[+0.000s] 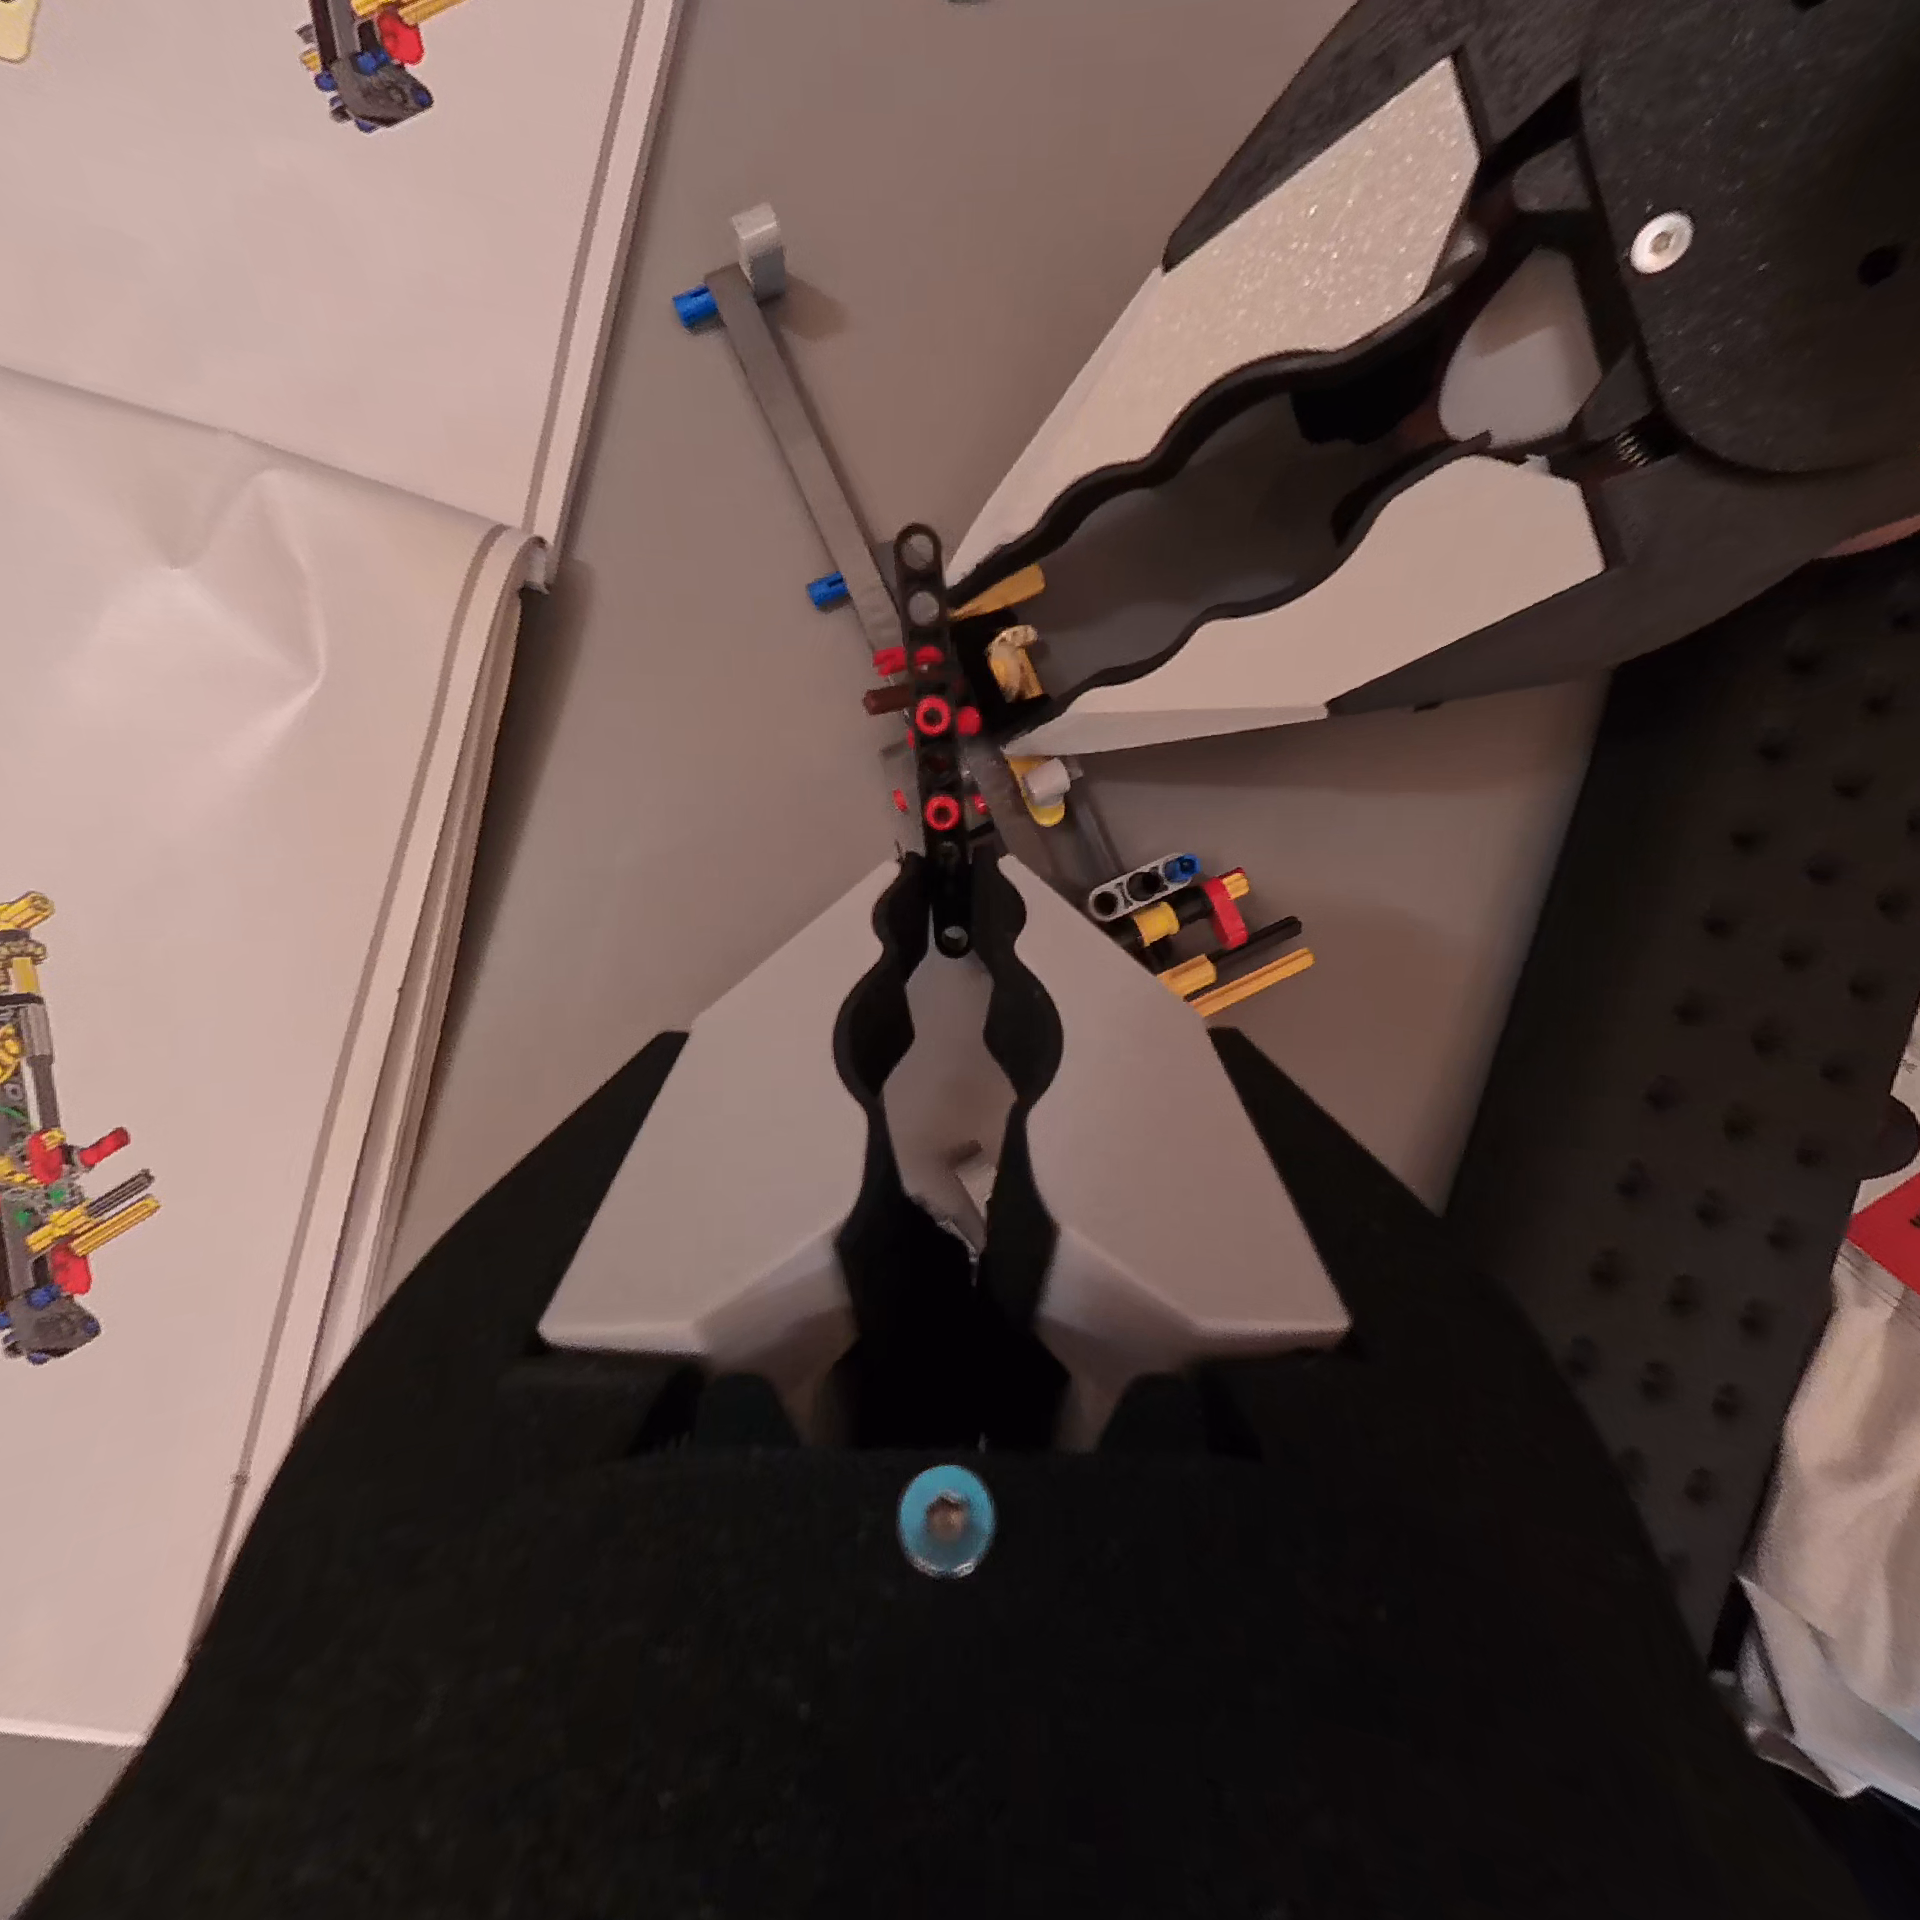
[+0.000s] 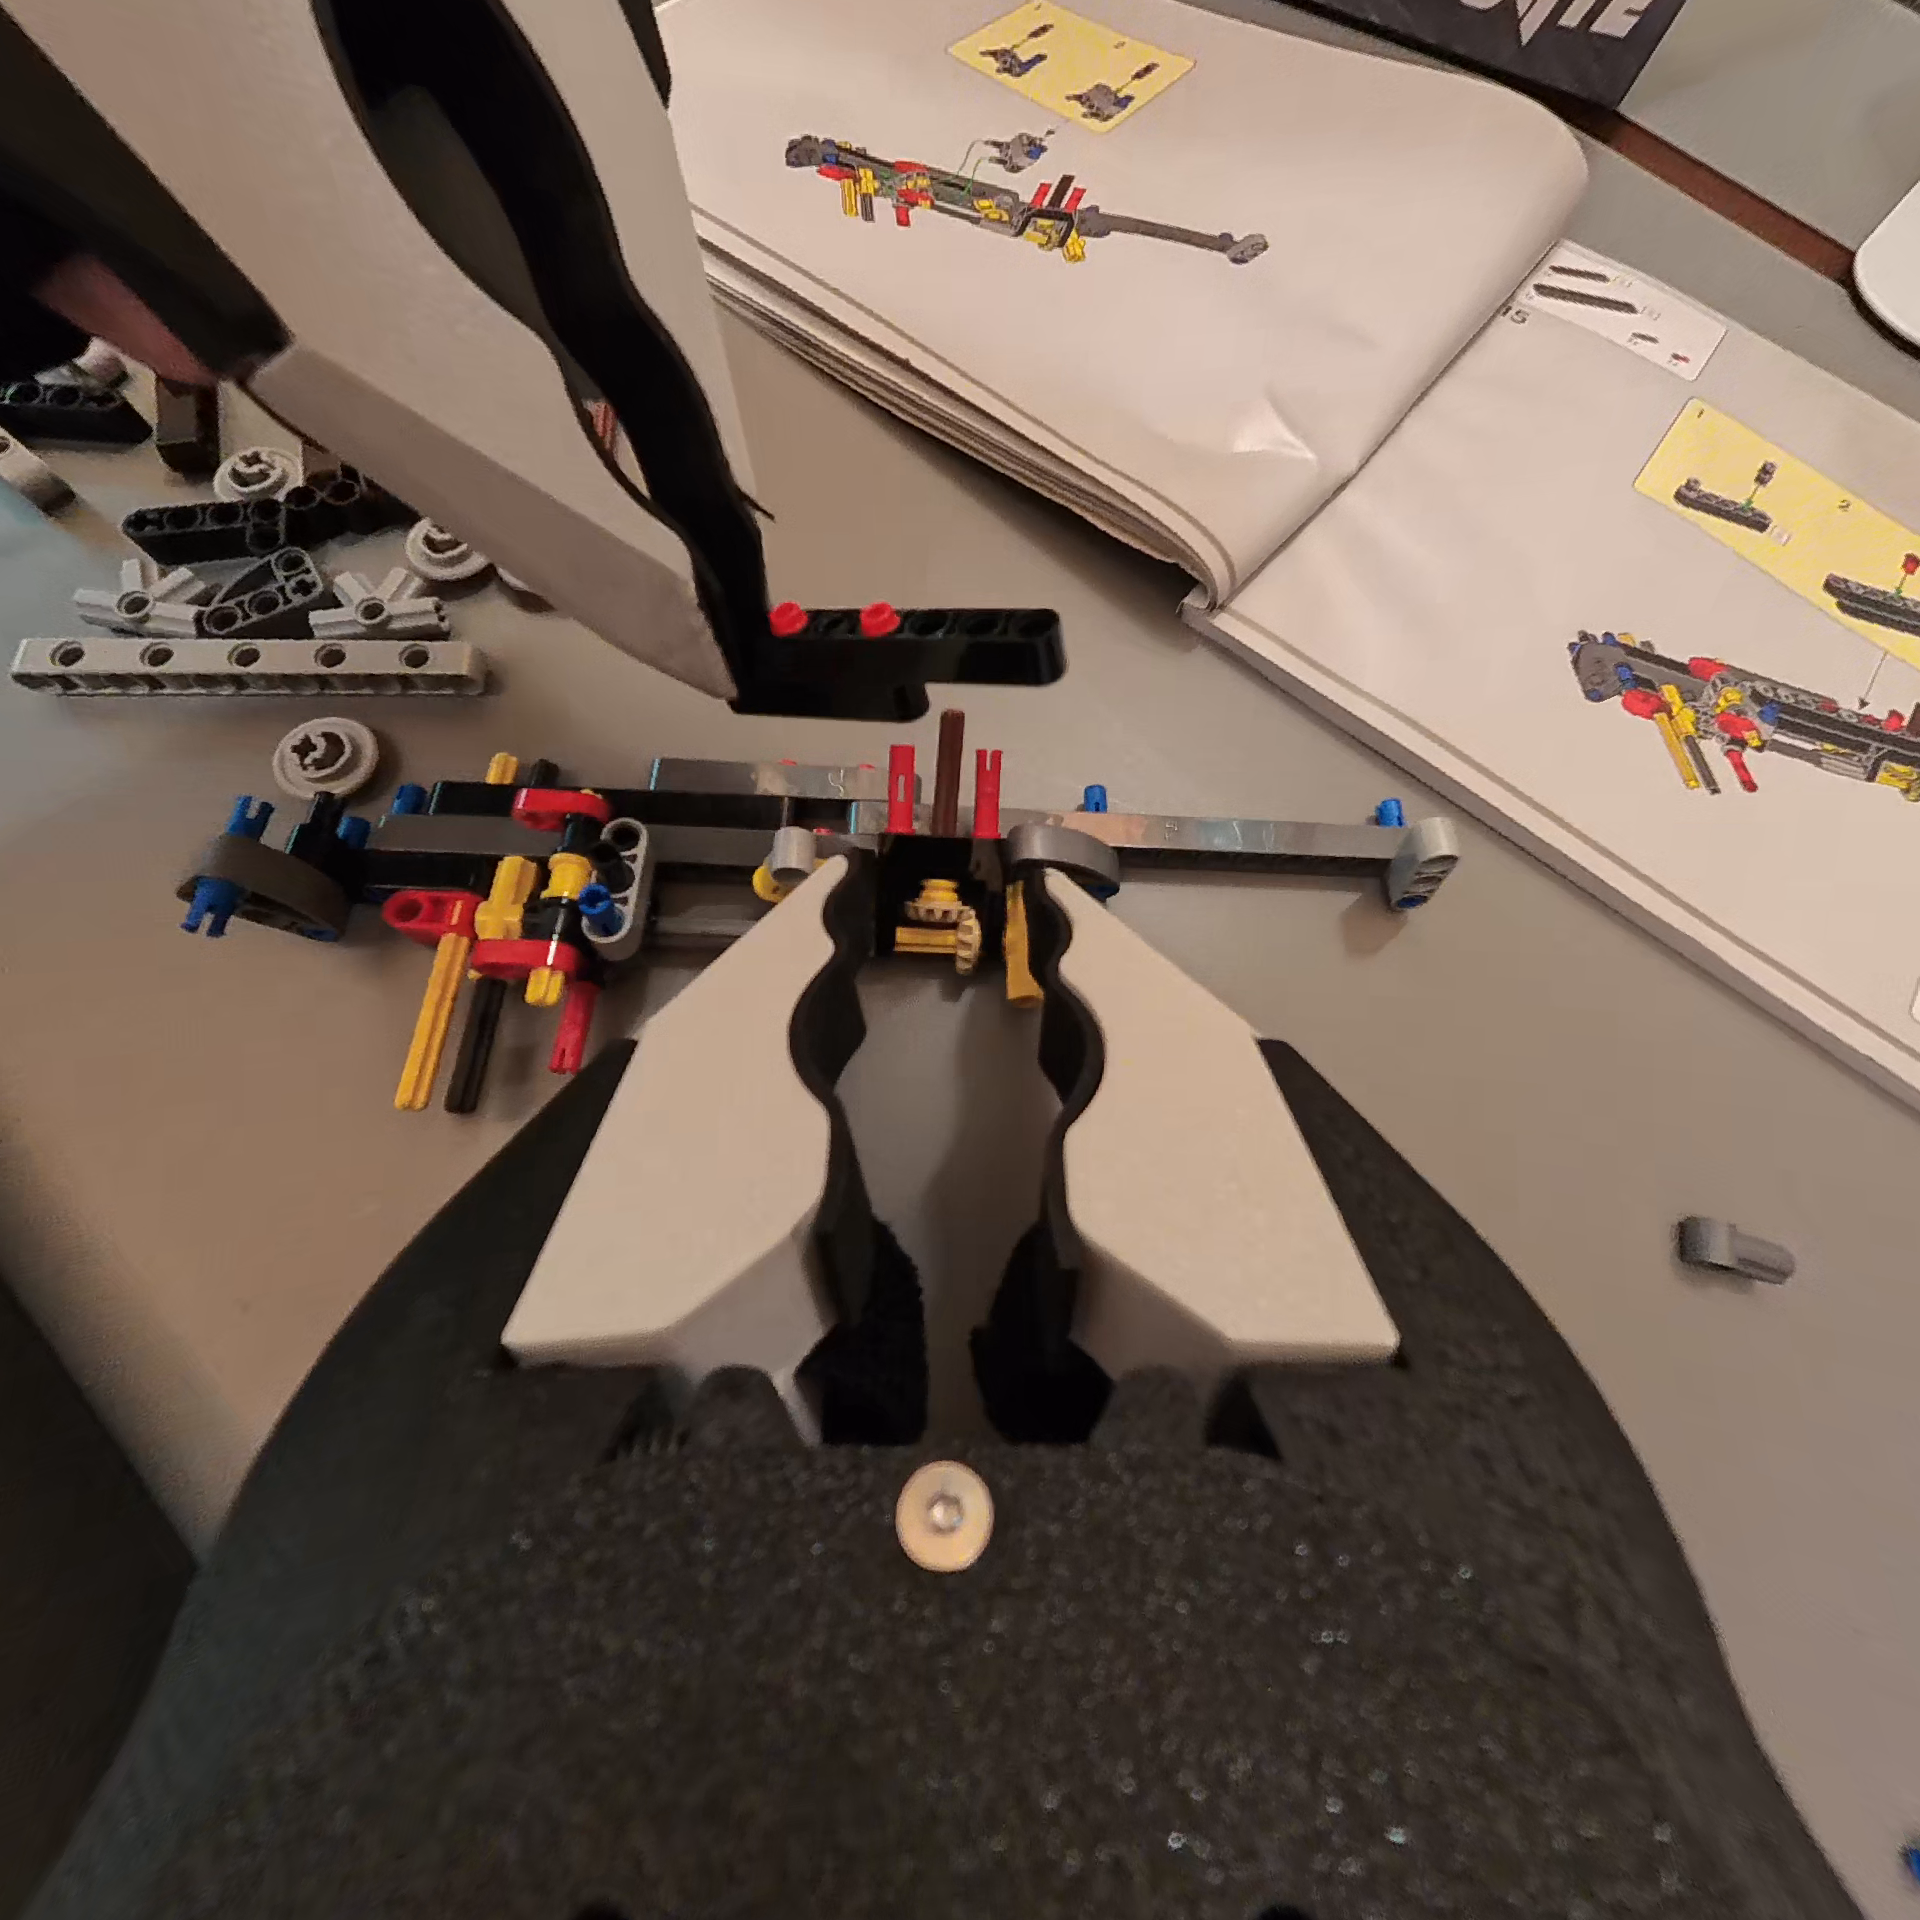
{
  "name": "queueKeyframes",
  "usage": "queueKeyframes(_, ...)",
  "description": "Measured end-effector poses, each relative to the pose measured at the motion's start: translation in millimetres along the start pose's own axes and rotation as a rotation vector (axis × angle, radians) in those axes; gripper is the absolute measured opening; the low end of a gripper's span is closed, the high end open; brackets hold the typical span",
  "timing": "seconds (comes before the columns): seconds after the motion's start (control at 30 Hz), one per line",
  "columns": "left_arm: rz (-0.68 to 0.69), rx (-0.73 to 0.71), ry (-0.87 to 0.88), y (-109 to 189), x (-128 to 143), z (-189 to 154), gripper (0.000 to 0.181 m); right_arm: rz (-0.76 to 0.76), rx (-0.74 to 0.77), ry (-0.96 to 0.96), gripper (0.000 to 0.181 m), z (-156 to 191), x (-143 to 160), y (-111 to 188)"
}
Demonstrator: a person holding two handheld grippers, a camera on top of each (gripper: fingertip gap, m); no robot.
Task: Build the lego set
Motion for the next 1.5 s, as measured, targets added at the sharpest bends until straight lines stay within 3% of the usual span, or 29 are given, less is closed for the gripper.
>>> queueKeyframes(0.23, 0.030, -0.003, 0.008, -3, 9, 5, 0.006, -0.066, -0.043, 0.014, 0.033, 2, -7, 7)
queueKeyframes(0.4, 0.036, 0.011, 0.014, -5, 11, 5, 0.005, -0.158, -0.181, 0.017, 0.033, -5, -37, 20)
queueKeyframes(0.5, 0.040, 0.017, 0.042, -6, 14, 8, 0.006, -0.065, -0.316, 0.137, 0.039, -3, -38, 14)
queueKeyframes(0.6, 0.035, 0.023, 0.058, -6, 16, 9, 0.006, 0.089, -0.320, 0.198, 0.042, -6, -25, 0)
queueKeyframes(0.67, 0.027, 0.036, 0.063, -6, 15, 9, 0.006, 0.061, -0.323, 0.202, 0.040, -4, -26, -4)
queueKeyframes(0.97, 0.038, 0.023, 0.021, -7, 11, 4, 0.006, -0.060, -0.392, -0.021, 0.040, -4, -46, -6)
queueKeyframes(1.27, -0.112, 0.036, -0.078, 9, -7, -2, 0.006, -0.027, -0.688, -0.273, 0.001, 0, -45, 4)
queueKeyframes(1.4, -0.191, -0.020, -0.203, 14, -16, -9, 0.005, -0.055, -0.705, -0.341, 0.003, -14, -48, 10)
queueKeyframes(1.5, -0.176, -0.067, -0.247, 11, -13, -10, 0.006, -0.098, -0.695, -0.279, 0.021, -18, -49, 20)
Point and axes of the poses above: each gripper's, where its closed fingertips meet, y back along the fingers, x out of its underside, z = x × y across the jaws, the point moved 3 cm from there along y, back along the fingers, and after that the axes turned 11 degrees about -y, right-handed, at the moved point
